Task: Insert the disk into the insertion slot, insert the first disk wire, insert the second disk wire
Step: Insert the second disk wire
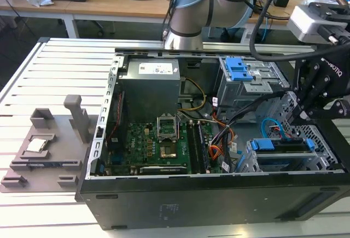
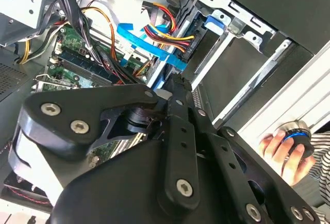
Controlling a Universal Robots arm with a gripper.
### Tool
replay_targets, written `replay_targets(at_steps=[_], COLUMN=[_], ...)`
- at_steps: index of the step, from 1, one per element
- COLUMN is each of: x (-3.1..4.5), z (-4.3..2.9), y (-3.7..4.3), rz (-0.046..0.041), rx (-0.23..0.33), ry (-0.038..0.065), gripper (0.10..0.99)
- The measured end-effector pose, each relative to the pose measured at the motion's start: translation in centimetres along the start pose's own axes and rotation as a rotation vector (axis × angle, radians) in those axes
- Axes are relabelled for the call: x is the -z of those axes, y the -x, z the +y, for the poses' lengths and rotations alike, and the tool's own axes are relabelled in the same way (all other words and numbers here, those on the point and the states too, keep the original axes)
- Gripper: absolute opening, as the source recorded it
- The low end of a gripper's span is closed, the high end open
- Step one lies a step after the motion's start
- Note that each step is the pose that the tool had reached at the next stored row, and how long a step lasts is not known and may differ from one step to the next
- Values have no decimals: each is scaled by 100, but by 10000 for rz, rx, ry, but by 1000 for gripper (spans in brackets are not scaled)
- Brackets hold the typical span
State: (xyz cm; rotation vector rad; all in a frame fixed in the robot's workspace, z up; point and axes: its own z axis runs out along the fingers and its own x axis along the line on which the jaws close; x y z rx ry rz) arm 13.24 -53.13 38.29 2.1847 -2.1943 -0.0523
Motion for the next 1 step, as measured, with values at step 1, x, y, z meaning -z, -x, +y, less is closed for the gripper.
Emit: replay_targets(at_steps=[1], x=[0], z=[0], y=[0], rz=[0], rx=[-1], ry=[0], gripper=[106])
